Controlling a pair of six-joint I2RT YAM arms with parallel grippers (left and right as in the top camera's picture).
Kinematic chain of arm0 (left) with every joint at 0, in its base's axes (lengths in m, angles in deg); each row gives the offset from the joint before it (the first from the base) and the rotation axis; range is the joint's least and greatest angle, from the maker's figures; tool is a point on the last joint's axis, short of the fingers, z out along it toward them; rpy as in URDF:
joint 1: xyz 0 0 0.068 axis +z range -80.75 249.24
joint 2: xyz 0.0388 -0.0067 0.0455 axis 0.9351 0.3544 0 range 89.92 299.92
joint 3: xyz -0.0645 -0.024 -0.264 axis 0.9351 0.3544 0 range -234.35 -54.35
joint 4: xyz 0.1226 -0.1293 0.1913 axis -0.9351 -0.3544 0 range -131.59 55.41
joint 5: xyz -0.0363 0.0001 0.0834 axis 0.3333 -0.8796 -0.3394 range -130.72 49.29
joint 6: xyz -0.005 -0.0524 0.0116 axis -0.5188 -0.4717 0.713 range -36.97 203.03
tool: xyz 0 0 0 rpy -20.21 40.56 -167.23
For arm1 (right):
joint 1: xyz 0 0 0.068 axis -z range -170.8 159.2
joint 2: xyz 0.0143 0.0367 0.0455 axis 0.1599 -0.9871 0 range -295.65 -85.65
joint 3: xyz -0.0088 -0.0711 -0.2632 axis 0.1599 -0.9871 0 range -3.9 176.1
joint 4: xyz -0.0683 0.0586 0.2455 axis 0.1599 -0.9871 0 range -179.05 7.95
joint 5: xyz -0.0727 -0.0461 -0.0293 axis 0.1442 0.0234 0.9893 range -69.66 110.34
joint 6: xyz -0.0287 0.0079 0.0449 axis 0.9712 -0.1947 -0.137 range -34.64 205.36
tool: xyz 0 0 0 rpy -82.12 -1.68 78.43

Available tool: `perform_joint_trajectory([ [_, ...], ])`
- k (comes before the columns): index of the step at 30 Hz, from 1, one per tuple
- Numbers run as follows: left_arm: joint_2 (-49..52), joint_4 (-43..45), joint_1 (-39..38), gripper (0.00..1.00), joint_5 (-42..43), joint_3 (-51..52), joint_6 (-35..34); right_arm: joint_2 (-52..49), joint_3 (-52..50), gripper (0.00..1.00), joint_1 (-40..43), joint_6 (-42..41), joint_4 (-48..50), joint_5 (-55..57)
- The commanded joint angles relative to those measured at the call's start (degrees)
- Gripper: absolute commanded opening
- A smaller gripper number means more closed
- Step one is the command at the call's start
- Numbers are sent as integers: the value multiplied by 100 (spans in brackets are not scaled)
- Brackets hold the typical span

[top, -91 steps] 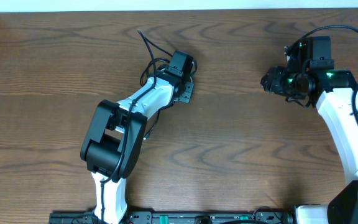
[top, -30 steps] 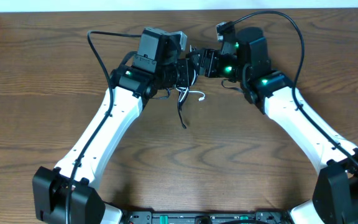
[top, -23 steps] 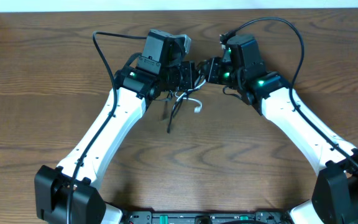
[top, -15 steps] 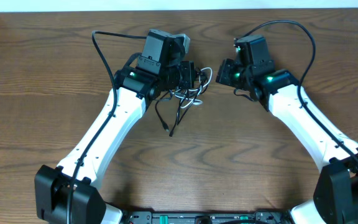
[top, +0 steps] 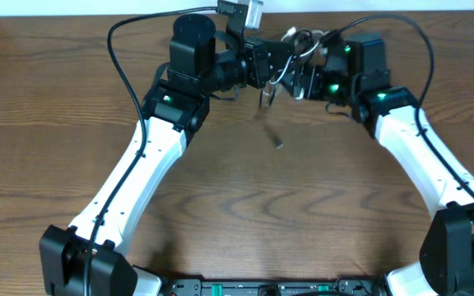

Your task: Untangle cables

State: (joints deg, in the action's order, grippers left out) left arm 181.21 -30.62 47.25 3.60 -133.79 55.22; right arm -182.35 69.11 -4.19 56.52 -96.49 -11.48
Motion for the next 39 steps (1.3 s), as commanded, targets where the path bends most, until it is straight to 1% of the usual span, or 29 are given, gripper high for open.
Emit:
perform_joint_trajectory([
  [1,-90,170,52,8,258,-118,-337,-7,33,80,210,-540,116,-339],
  [3,-90,197,85,8,219,-118,-348,-7,33,85,339,-667,116,-328],
  [5,-90,203,105,8,118,-118,-426,-7,33,86,442,-756,125,-431],
  [8,-90,260,109,8,103,-118,-424,-7,33,86,520,-675,267,-800],
  [9,-90,258,109,8,109,-118,-424,-7,33,87,520,-577,291,-848],
  [14,-90,249,105,7,111,-116,-424,-7,33,87,514,-612,428,-890],
  [20,-72,-63,103,7,90,-116,-420,-7,33,85,503,-787,723,-909],
  [23,-72,-66,103,7,15,-116,-426,-7,33,83,468,-887,743,-881],
  [26,-72,-61,103,7,2,-116,-426,-9,33,77,284,-918,627,-404],
  [27,-72,-63,103,7,2,-116,-426,-11,33,75,155,-1027,433,68],
  [28,-72,-68,105,7,2,-116,-424,-31,33,72,83,-1060,323,267],
  [30,-72,-83,105,7,2,-116,-424,-96,33,60,-70,-1084,85,507],
  [31,-72,-87,105,8,2,-116,-424,-151,33,51,-131,-1097,-61,619],
  [33,-72,-85,122,7,-44,-116,-422,-369,33,20,-201,-1099,-590,1049],
  [34,-74,-66,166,7,-63,-116,-420,-494,33,8,-166,-1097,-848,1244],
  [35,-74,-52,243,7,-66,-116,-420,-595,33,1,-105,-1093,-1082,1401],
  [37,-76,-52,503,8,-37,-116,-428,-739,33,1,68,-892,-1429,1722],
  [38,-76,-63,627,7,-9,-116,-452,-769,33,1,151,-695,-1519,1899],
  [39,-76,-127,831,7,4,-116,-544,-809,33,1,289,-332,-1631,2168],
])
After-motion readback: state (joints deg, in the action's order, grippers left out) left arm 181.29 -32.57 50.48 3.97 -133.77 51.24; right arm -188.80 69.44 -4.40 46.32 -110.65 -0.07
